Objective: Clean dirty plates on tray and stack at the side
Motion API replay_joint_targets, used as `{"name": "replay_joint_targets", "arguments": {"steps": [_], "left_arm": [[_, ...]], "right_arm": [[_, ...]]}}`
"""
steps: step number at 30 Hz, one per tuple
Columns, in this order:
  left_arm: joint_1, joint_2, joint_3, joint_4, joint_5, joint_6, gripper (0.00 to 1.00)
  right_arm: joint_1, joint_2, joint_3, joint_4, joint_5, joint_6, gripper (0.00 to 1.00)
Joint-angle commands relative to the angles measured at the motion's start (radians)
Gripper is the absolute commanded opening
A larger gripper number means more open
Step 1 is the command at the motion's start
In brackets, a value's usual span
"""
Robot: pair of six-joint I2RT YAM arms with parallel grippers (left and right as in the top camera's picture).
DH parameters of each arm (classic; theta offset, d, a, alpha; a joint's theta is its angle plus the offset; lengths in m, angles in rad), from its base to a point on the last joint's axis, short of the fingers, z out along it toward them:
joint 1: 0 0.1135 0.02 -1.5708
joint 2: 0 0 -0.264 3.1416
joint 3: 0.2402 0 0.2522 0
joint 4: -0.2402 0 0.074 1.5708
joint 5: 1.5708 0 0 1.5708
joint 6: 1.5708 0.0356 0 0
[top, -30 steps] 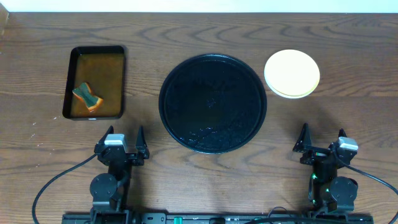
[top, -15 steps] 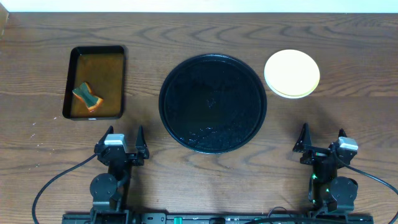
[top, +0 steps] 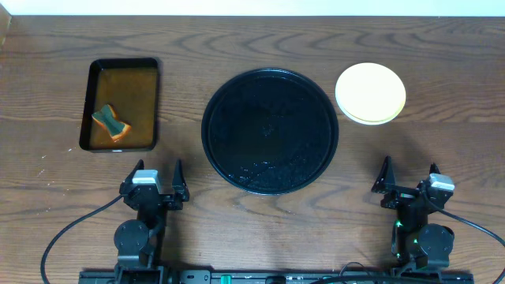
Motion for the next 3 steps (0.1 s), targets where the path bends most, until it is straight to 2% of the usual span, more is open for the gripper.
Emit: {"name": "replay_joint_targets", "arguments": {"steps": [1, 3], "left_arm": [[-0.004, -0.007, -0.013, -0.040, 0.002, 0.009, 0.82], [-0.004, -0.007, -0.013, -0.040, 0.002, 0.009, 0.82]], "right_arm": [[-0.004, -0.005, -0.003, -0.001, 0.010, -0.014, 0.99], [-0.004, -0.005, -0.003, -0.001, 0.010, -0.014, 0.99]]}}
